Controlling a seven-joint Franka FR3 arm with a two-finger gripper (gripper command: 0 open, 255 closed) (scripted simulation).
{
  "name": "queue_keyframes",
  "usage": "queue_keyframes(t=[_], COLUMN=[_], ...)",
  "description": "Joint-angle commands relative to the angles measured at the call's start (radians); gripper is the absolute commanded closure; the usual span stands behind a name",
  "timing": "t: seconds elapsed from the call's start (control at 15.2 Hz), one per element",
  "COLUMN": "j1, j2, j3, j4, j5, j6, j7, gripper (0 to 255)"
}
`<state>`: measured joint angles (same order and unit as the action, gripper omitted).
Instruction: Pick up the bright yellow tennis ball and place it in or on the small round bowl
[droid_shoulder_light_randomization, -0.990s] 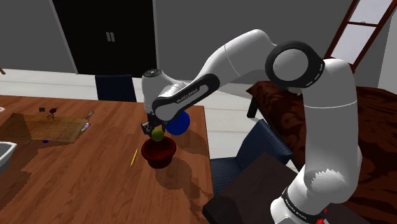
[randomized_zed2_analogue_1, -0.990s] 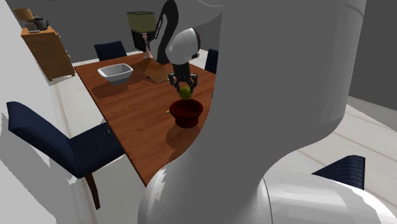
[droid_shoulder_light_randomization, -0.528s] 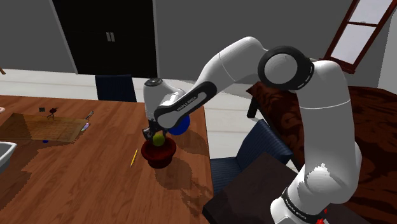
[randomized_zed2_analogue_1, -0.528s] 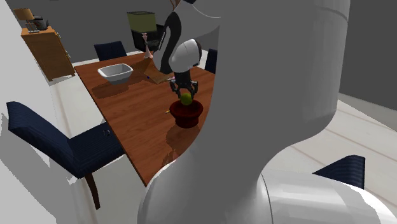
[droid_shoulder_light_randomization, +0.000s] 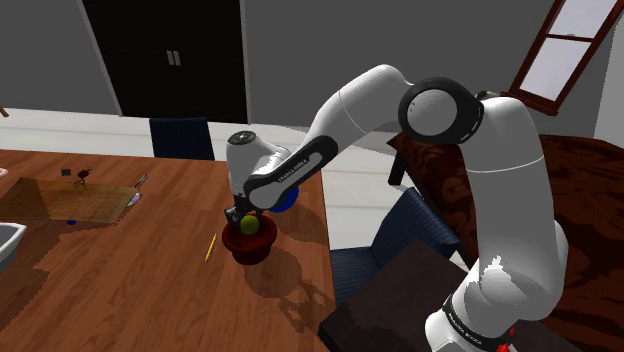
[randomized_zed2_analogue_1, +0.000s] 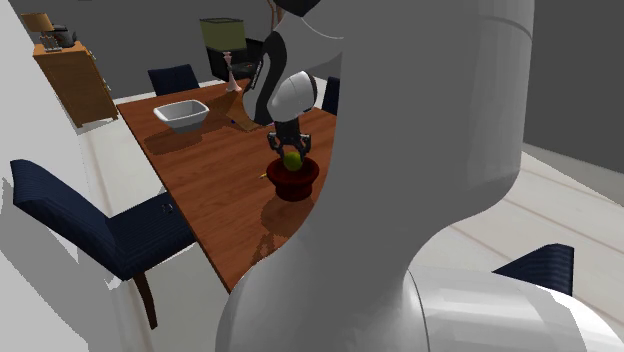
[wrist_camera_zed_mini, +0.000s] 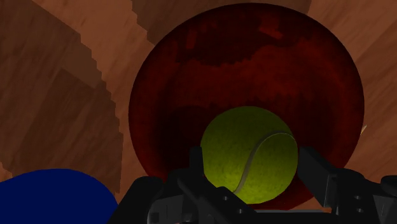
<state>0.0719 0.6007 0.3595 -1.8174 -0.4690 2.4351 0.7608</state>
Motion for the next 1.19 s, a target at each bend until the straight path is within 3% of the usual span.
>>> queue_keyframes(t=[0.0, 0.13, 0.2, 1.12], j1=[0.000, 0.000, 0.000, -0.022], j2=[0.000, 0.000, 0.000, -0.096], j3=[0.000, 0.000, 0.000, 0.039], j4=[0.000, 0.000, 0.000, -0.017], j5=[0.000, 0.000, 0.000, 0.051], j6=[0.001, 0.001, 0.001, -0.074], j7=[0.000, 0.000, 0.000, -0.030], gripper=[255, 255, 0, 0])
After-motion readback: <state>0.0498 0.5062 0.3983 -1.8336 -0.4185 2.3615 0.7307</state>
